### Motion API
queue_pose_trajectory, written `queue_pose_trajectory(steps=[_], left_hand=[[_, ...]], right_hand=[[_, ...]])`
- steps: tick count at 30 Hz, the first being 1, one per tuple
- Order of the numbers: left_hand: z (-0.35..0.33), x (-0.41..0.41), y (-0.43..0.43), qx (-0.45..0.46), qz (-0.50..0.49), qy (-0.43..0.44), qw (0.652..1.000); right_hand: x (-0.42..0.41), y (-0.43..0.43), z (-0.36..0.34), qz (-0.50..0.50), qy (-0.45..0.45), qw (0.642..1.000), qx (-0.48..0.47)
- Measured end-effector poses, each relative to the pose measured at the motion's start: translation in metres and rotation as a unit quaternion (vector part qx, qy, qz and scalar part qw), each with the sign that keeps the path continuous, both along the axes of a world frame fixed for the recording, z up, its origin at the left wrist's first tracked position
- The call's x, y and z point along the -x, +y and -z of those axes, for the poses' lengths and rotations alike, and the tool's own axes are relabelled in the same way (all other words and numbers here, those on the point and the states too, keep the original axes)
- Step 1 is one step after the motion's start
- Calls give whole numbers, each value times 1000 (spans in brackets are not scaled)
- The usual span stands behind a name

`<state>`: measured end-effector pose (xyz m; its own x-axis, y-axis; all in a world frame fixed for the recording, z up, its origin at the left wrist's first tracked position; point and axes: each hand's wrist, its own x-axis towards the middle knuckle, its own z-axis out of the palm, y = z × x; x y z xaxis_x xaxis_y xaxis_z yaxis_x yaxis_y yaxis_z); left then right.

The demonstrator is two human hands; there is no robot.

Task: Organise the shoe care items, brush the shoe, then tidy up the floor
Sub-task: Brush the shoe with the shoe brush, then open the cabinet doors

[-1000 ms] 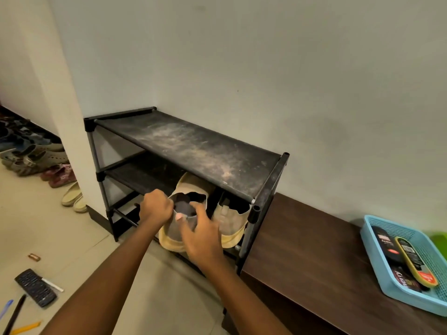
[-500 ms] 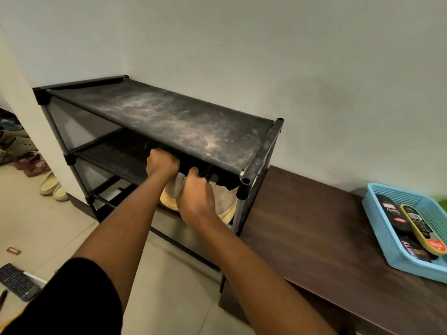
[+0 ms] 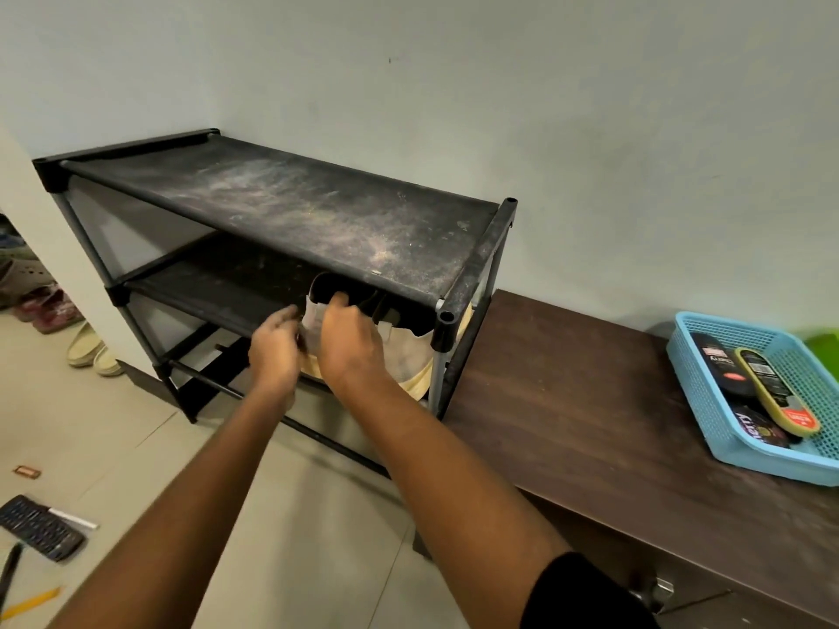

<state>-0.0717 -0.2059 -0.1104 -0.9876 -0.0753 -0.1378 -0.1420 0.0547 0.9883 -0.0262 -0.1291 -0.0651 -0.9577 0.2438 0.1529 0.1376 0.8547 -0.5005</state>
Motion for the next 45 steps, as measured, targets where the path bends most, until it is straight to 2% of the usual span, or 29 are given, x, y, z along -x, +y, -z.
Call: queue_pose_trajectory(steps=[6, 10, 13, 15, 18, 23, 28, 30, 33, 36, 41, 45], left_hand=[[14, -37, 8, 90, 69, 33, 993], [27, -28, 6, 115, 85, -24, 989], [14, -62, 19, 95, 58, -67, 991], [9, -95, 33, 87, 29, -124, 988], [4, -157, 61, 88, 57, -166, 981], [-9, -253, 111, 100, 153, -130, 975], [-3, -313, 161, 144, 305, -172, 926], [7, -325, 178, 166, 313, -196, 914], [28, -342, 199, 183, 316, -230, 902], [39, -350, 215, 174, 311, -245, 902], [53, -343, 231, 211, 314, -220, 899], [66, -331, 224, 211, 363, -236, 876]], right_hand=[[-18, 4, -1, -7, -2, 1000, 11], [-58, 21, -4, -43, 14, 998, 47], [-103, 51, 0, -53, 49, 997, 33], [-136, 76, 9, -27, 62, 997, 32], [-195, 118, 20, 44, 72, 996, 40], [-290, 176, 37, 198, 70, 976, 55], [-364, 212, 63, 348, 60, 925, 141], [-382, 219, 72, 387, 44, 903, 183], [-393, 230, 75, 436, 77, 858, 260], [-392, 231, 78, 445, 94, 838, 302], [-386, 231, 88, 410, 73, 853, 314], [-380, 231, 93, 400, 50, 859, 316]])
